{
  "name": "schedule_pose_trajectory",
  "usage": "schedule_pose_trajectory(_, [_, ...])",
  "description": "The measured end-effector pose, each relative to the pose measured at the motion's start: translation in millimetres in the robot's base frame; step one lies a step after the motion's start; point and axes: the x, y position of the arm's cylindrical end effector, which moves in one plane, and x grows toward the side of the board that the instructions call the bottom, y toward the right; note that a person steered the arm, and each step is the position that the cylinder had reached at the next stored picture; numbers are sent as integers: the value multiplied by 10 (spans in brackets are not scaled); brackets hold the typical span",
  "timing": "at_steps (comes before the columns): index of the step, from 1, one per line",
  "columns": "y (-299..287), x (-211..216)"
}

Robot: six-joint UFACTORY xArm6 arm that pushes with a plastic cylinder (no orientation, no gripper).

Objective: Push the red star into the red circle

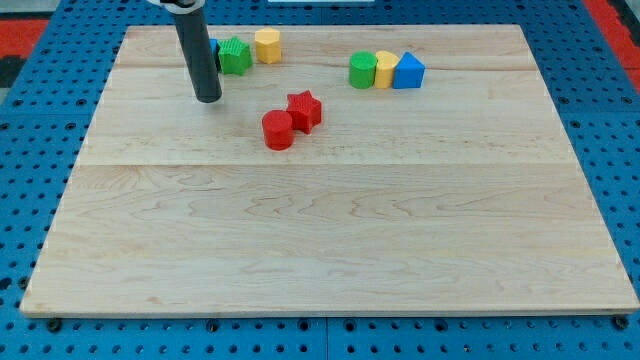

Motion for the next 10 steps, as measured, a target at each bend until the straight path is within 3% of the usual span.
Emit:
schedule_pose_trajectory(5, [2218,-30])
schedule_pose_trajectory(8, [1310,88])
schedule_pose_trajectory(9, [1594,115])
schedule_pose_trajectory(10, [2467,-41])
